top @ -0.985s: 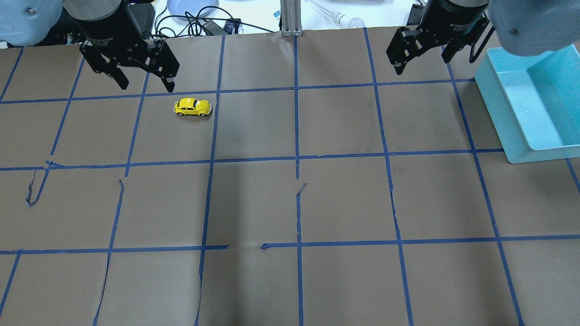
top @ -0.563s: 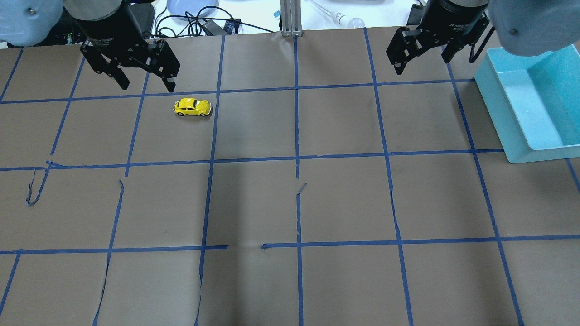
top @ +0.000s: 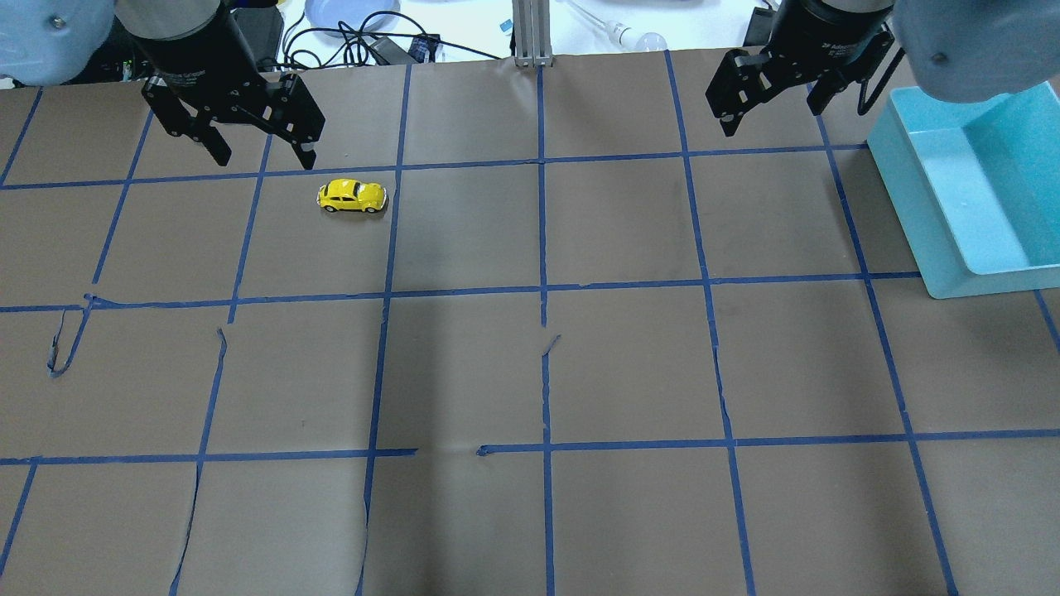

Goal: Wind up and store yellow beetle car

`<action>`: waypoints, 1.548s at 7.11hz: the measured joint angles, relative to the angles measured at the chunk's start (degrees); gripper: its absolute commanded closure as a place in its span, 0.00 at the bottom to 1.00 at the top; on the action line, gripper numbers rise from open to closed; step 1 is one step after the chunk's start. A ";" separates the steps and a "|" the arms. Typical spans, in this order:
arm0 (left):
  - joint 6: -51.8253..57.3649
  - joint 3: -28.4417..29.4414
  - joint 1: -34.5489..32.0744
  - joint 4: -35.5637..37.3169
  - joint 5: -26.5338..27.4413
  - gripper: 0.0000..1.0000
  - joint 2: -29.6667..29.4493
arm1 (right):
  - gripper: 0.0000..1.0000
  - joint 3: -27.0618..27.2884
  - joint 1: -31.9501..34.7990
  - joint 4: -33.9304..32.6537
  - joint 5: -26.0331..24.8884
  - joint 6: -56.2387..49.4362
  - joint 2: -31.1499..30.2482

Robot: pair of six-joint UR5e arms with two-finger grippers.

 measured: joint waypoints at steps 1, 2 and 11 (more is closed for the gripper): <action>-1.60 -0.02 0.17 2.14 -0.13 0.00 -0.42 | 0.00 0.00 0.00 0.00 0.00 0.00 -0.03; -6.07 -0.14 0.26 4.41 -0.20 0.00 -0.90 | 0.00 0.00 0.00 -0.01 0.00 -0.02 -0.04; -80.96 -5.66 2.81 31.88 -2.12 0.00 -17.22 | 0.00 0.09 -0.01 -0.17 0.03 -0.45 0.00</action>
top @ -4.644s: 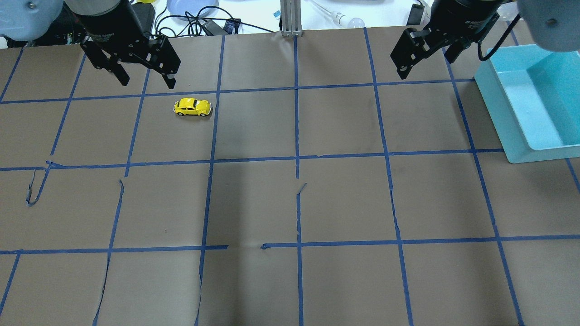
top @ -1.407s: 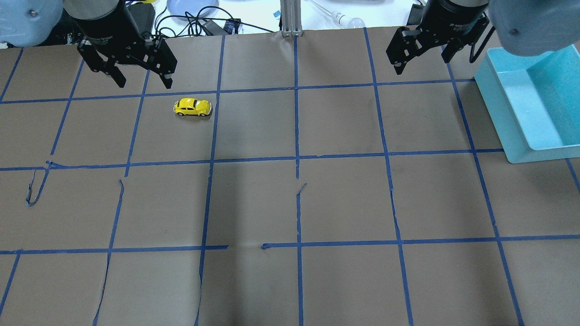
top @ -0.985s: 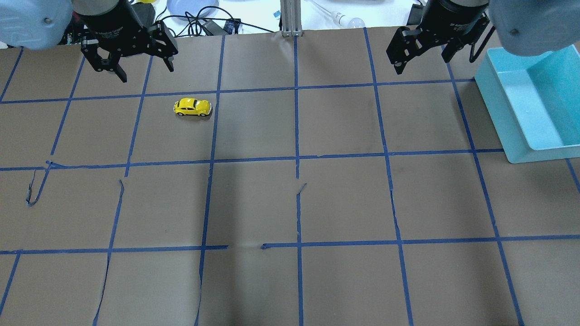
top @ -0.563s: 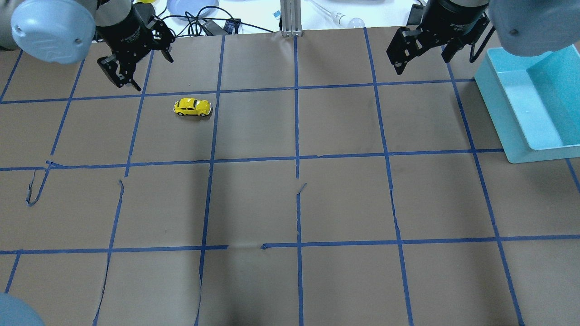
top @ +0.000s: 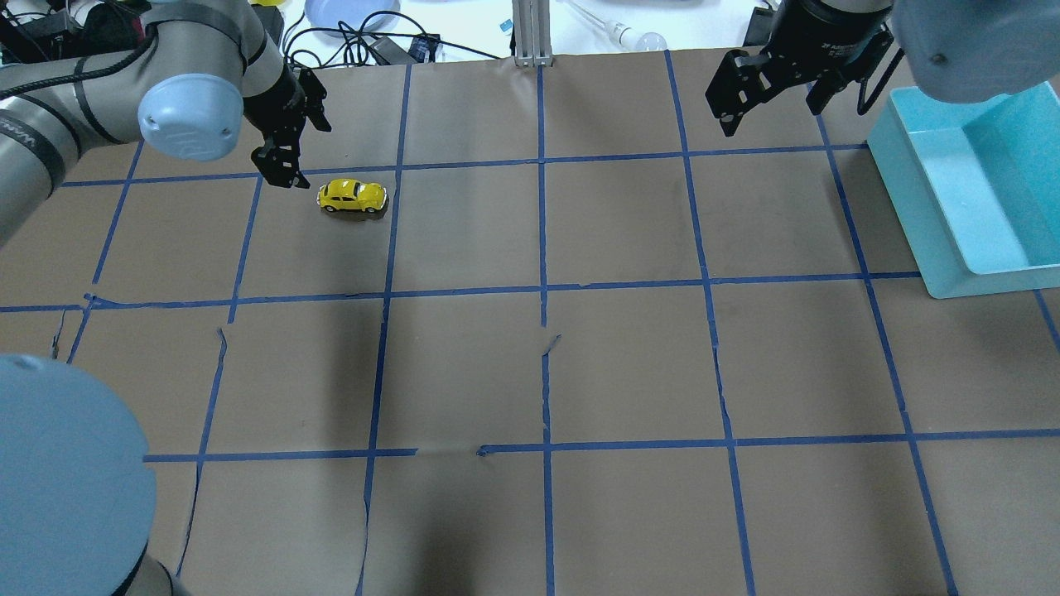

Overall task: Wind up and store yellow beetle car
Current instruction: 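Lower the left gripper over the yellow beetle car and grasp it, then press the held car down and drag it backward with the left gripper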

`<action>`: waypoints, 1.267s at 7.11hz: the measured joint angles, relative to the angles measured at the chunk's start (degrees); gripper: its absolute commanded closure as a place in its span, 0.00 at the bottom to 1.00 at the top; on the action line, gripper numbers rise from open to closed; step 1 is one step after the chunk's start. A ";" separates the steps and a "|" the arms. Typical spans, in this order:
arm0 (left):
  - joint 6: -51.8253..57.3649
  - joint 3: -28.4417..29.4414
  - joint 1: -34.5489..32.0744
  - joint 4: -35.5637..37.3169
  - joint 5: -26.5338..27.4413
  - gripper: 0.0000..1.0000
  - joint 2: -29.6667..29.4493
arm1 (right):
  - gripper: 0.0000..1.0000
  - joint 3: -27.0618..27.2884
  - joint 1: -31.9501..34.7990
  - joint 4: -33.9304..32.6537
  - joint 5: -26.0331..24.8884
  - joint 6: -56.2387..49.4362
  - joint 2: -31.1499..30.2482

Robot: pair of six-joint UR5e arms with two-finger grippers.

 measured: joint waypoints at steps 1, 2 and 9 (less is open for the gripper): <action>-1.62 0.09 0.12 1.60 -0.20 0.00 -2.43 | 0.00 0.00 -0.01 -0.02 -0.02 0.01 0.00; -2.29 0.24 0.29 2.84 -0.21 0.00 -4.49 | 0.00 0.00 -0.01 -0.04 -0.02 0.01 -0.01; -5.15 1.47 0.55 6.69 0.00 1.00 -11.70 | 0.00 0.00 0.01 0.00 -0.03 0.01 -0.09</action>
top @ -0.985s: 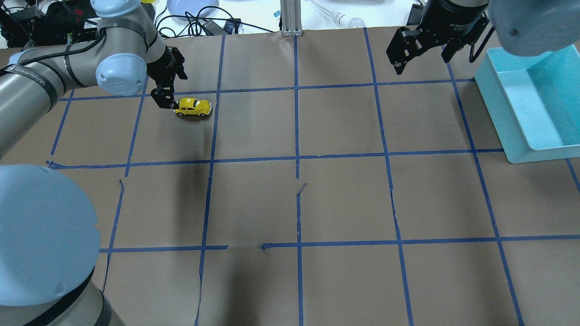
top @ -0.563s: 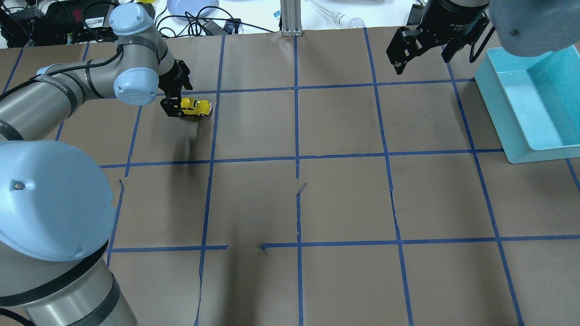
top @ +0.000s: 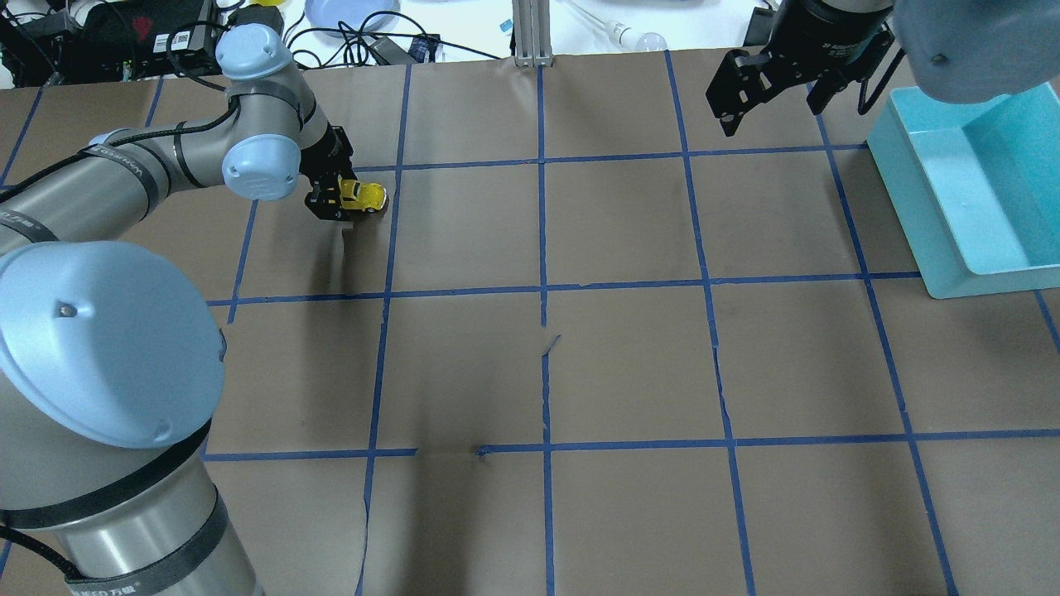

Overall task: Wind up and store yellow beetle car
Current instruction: 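Press the held car down and drag it backward with the left gripper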

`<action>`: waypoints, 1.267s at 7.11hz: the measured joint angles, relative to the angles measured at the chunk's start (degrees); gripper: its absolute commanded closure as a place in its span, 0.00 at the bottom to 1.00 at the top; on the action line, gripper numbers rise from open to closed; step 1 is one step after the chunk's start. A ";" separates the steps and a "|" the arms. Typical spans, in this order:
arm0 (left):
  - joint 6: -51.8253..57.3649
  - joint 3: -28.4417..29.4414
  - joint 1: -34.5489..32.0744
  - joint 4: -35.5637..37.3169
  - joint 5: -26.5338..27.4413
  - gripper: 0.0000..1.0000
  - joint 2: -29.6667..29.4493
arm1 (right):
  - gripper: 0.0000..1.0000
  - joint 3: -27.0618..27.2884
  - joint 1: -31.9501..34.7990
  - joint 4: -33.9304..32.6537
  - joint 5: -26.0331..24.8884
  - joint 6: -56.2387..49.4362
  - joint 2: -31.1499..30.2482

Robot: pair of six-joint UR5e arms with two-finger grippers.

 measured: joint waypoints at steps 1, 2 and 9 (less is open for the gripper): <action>-1.13 0.47 0.00 -0.01 -0.27 1.00 0.10 | 0.00 0.00 0.00 0.00 0.00 0.00 0.00; -2.04 0.73 -0.01 -0.03 -0.44 1.00 0.52 | 0.00 0.02 0.00 0.00 0.00 0.00 0.00; -12.48 0.06 -3.35 -4.82 -16.55 1.00 2.84 | 0.00 0.09 0.00 0.02 0.00 0.00 0.00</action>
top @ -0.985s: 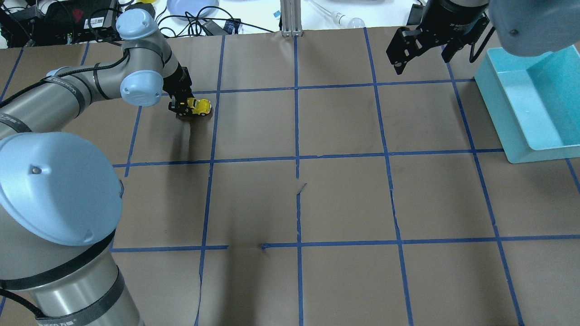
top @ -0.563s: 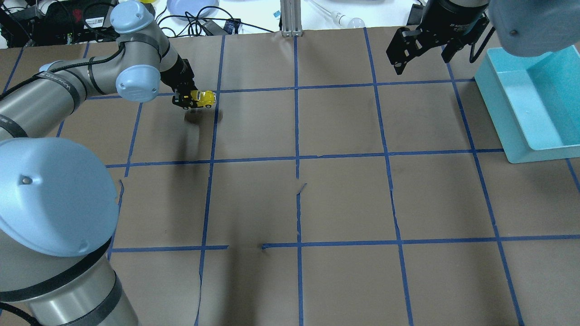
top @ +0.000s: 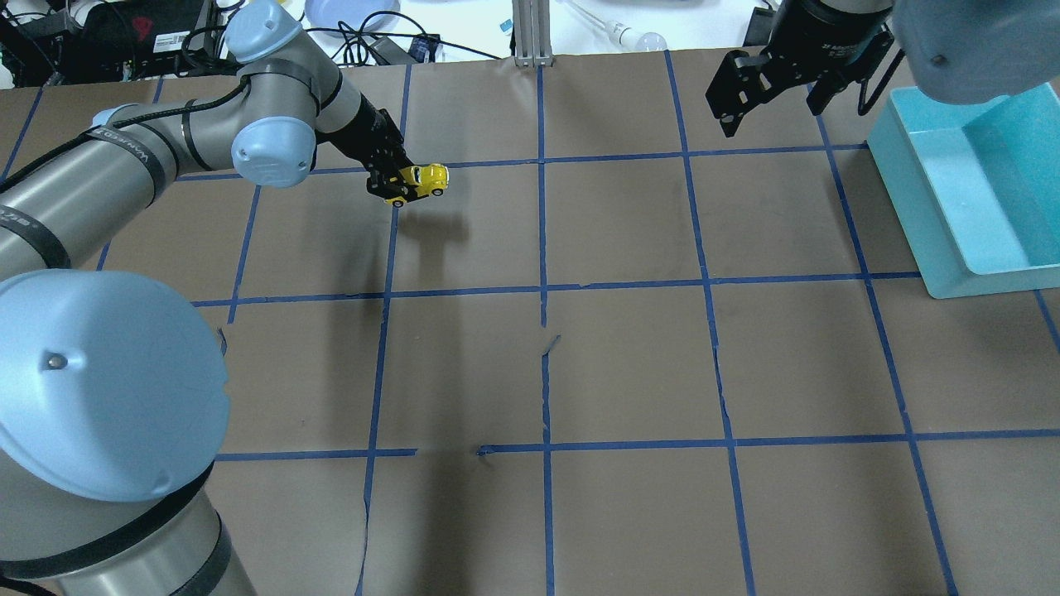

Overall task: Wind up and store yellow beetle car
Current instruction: 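Press the held car down and drag it backward with the left gripper, then drag the car toward the robot with the left gripper to wind it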

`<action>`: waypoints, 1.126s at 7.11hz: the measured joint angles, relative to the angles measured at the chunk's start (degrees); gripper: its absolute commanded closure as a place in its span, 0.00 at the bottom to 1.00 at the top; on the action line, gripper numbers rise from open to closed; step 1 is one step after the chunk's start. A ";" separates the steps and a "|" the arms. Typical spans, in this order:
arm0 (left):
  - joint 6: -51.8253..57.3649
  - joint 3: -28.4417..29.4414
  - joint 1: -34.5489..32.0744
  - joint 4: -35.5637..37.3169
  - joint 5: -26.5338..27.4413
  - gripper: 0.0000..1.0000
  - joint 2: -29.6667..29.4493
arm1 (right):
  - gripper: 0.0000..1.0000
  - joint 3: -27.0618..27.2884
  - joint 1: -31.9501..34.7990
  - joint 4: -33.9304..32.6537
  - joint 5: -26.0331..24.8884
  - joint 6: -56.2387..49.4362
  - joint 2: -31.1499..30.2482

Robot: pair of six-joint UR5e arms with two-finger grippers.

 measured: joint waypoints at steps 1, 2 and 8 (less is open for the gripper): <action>0.85 -0.05 -0.02 -0.51 -0.17 1.00 -0.67 | 0.00 0.00 0.00 0.04 0.00 0.00 0.00; 1.95 -0.01 0.01 -0.66 -0.08 1.00 -1.34 | 0.00 0.00 0.00 0.06 0.00 0.00 0.00; 7.61 0.38 3.52 -0.71 6.66 1.00 -2.34 | 0.00 0.00 0.00 0.07 -0.07 -0.09 0.00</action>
